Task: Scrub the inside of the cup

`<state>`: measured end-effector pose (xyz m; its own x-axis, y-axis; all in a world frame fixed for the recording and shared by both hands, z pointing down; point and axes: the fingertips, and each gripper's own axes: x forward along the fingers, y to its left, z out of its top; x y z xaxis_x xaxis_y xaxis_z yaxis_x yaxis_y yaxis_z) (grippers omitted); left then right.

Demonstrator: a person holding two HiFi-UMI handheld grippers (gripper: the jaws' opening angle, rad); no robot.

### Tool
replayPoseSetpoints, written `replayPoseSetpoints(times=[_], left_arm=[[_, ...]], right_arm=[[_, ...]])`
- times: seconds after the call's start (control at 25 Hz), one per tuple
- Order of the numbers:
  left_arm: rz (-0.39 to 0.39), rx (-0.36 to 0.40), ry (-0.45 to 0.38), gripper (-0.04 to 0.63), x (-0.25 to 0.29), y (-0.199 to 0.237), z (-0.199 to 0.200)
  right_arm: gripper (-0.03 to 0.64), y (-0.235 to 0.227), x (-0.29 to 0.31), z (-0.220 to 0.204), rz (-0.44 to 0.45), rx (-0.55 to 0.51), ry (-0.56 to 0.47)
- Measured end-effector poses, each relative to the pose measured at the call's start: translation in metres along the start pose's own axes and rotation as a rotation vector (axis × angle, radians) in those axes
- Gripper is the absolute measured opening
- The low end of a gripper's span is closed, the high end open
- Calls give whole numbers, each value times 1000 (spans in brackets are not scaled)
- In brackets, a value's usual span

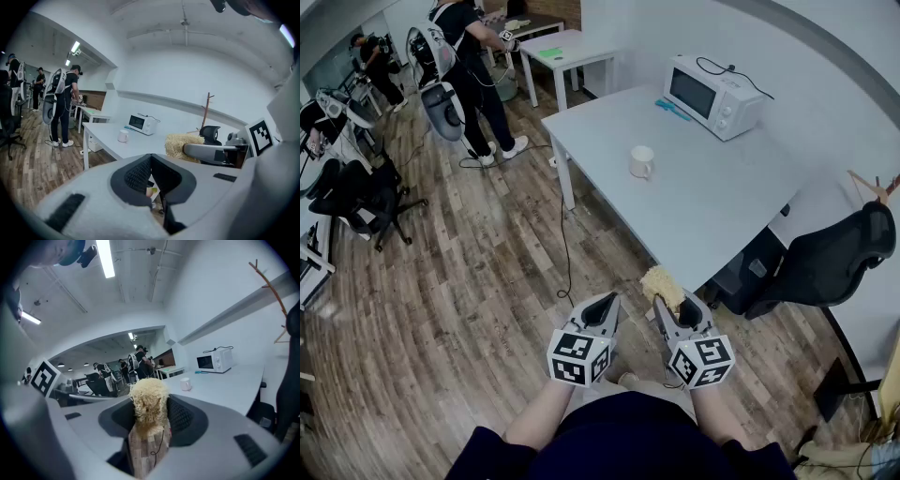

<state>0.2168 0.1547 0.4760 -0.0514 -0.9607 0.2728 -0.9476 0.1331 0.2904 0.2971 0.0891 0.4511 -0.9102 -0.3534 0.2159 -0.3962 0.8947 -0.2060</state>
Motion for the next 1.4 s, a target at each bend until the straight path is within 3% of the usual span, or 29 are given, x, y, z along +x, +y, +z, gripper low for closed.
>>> replayPoseSetpoints(times=[0.56, 1.04, 1.4], left_arm=[[80, 6, -7, 17, -1, -13, -10], [139, -19, -7, 17, 9, -34, -27], [170, -28, 3, 17, 23, -14, -24]], right_arm=[[181, -7, -17, -6, 47, -27, 2], [183, -26, -31, -19, 151, 17, 54], [183, -29, -9, -19, 177, 15, 72]])
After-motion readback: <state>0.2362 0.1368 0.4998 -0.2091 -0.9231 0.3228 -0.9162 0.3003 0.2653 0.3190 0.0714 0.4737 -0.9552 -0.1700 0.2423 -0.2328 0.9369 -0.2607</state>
